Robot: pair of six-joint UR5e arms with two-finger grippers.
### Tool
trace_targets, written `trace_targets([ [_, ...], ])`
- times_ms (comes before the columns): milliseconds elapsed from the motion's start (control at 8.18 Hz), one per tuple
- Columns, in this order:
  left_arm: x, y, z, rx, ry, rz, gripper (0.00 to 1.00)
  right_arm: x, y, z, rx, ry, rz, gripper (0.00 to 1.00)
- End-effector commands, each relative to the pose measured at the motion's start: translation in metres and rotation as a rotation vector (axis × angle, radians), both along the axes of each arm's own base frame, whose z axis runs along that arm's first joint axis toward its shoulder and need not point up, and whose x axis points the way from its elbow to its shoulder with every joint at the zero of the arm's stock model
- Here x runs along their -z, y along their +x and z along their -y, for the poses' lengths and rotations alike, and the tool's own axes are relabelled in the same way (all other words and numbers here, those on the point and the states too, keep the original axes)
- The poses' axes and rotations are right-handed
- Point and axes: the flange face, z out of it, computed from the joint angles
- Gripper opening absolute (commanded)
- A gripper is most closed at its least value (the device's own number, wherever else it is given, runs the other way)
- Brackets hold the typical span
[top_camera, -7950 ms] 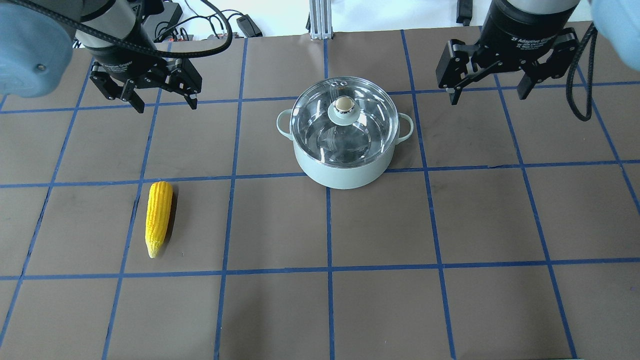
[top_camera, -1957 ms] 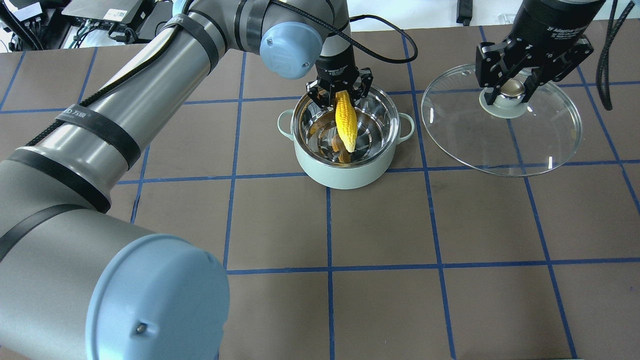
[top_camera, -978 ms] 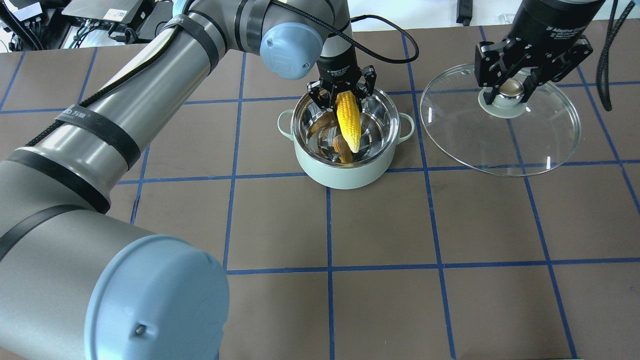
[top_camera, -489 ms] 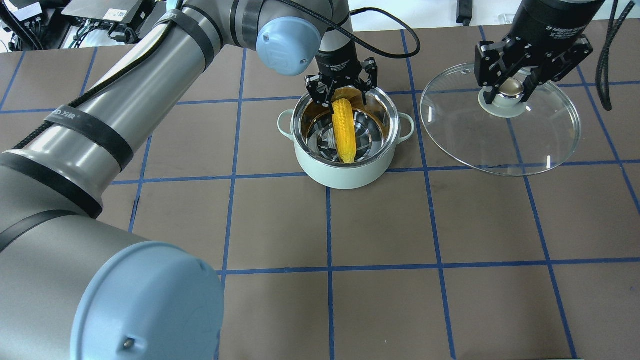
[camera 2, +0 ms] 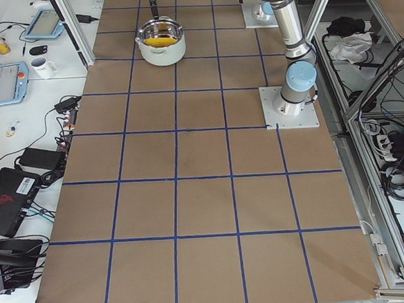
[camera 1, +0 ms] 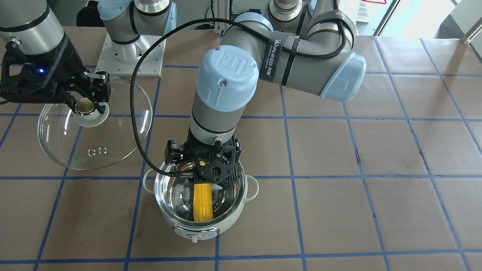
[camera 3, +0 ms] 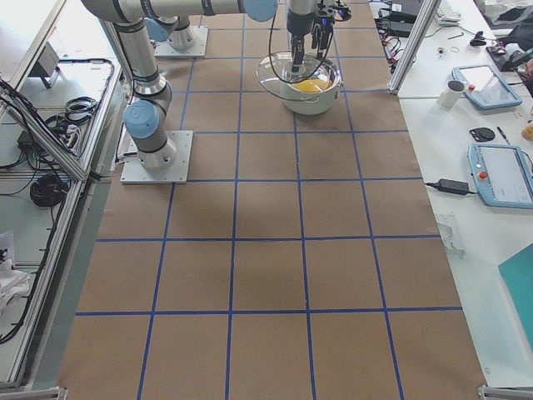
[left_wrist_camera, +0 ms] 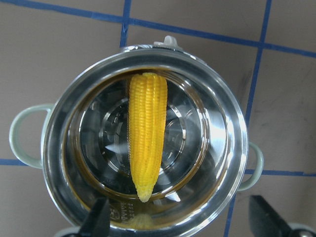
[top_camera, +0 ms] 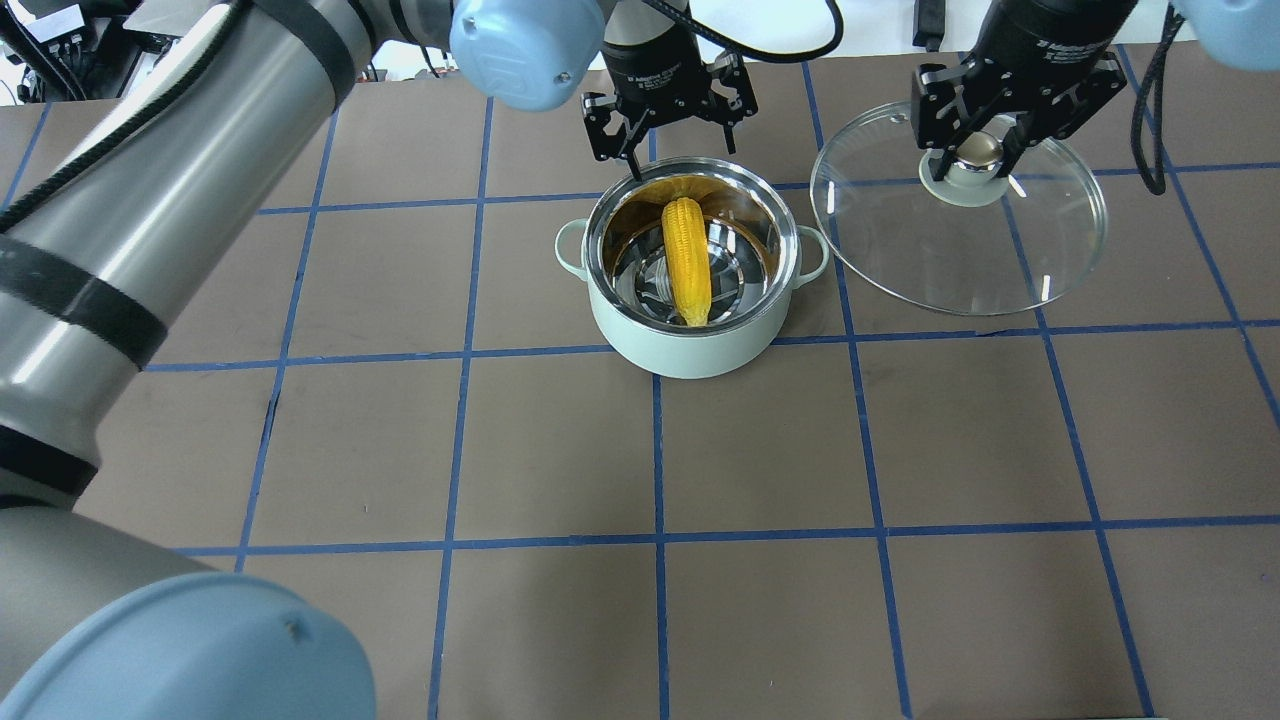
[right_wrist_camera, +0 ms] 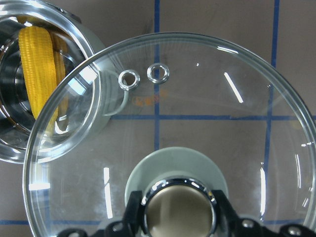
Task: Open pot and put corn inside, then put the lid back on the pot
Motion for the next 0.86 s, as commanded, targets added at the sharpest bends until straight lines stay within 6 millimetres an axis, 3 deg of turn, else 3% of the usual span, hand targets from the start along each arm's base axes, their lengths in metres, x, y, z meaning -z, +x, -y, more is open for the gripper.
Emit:
trace_targets([
  [0, -0.068, 0.075, -0.012, -0.077, -0.027, 0.033, 1.0, 0.027, 0.069, 0.019, 0.008, -0.045, 0.006, 0.0],
  [122, -0.089, 0.114, -0.026, -0.087, 0.013, 0.095, 1.0, 0.044, 0.114, 0.024, 0.014, -0.077, 0.006, 0.0],
  [245, -0.115, 0.15, -0.052, 0.014, 0.015, 0.202, 1.0, 0.069, 0.145, 0.032, 0.06, -0.078, 0.007, 0.0],
  [367, -0.134, 0.188, -0.074, 0.072, 0.005, 0.331, 1.0, 0.074, 0.158, 0.032, 0.123, -0.082, 0.007, 0.0],
  [489, -0.147, 0.22, -0.093, 0.046, -0.009, 0.335, 1.0, 0.089, 0.169, 0.04, 0.209, -0.085, 0.013, 0.0],
  [612, -0.16, 0.236, -0.12, 0.044, -0.026, 0.329, 1.0, 0.098, 0.176, 0.044, 0.24, -0.093, 0.017, 0.0],
  [734, -0.152, 0.234, -0.138, 0.047, -0.044, 0.263, 0.99, 0.107, 0.186, 0.045, 0.25, -0.096, 0.02, 0.0],
])
